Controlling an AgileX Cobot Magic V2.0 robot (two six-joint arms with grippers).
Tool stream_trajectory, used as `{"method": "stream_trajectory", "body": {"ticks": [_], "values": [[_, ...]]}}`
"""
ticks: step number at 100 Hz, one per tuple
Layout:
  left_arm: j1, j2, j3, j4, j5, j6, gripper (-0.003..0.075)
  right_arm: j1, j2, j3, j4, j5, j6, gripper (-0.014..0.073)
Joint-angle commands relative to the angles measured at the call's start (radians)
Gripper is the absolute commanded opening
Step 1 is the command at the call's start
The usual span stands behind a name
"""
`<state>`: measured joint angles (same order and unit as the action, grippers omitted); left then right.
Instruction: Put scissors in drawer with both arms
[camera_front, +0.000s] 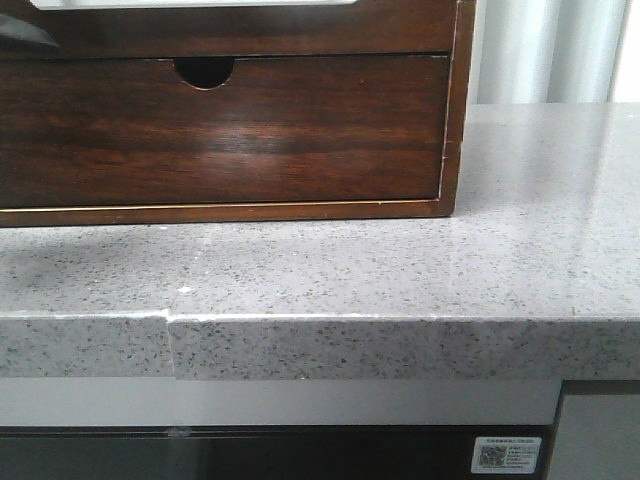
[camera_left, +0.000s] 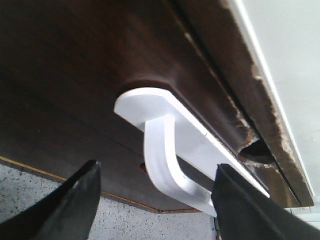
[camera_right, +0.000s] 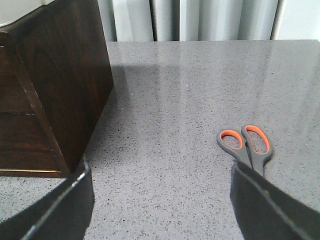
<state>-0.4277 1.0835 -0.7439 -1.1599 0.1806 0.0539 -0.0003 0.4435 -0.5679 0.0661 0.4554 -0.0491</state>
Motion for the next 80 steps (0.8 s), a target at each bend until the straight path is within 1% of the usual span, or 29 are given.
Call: {"method": "stream_trajectory", "body": {"ticks": [1, 72, 80], "values": [[-0.005, -0.01, -0.038, -0.031, -0.019, 0.006, 0.044, -0.006, 0.013, -0.036, 0.004, -0.085, -0.001, 0.051], [-0.005, -0.01, -0.038, -0.032, -0.008, 0.009, 0.044, -0.006, 0.013, -0.036, 0.004, -0.074, -0.001, 0.051], [-0.001, -0.01, -0.035, -0.066, 0.012, 0.009, 0.044, -0.006, 0.013, -0.036, 0.004, -0.074, -0.001, 0.051]]}}
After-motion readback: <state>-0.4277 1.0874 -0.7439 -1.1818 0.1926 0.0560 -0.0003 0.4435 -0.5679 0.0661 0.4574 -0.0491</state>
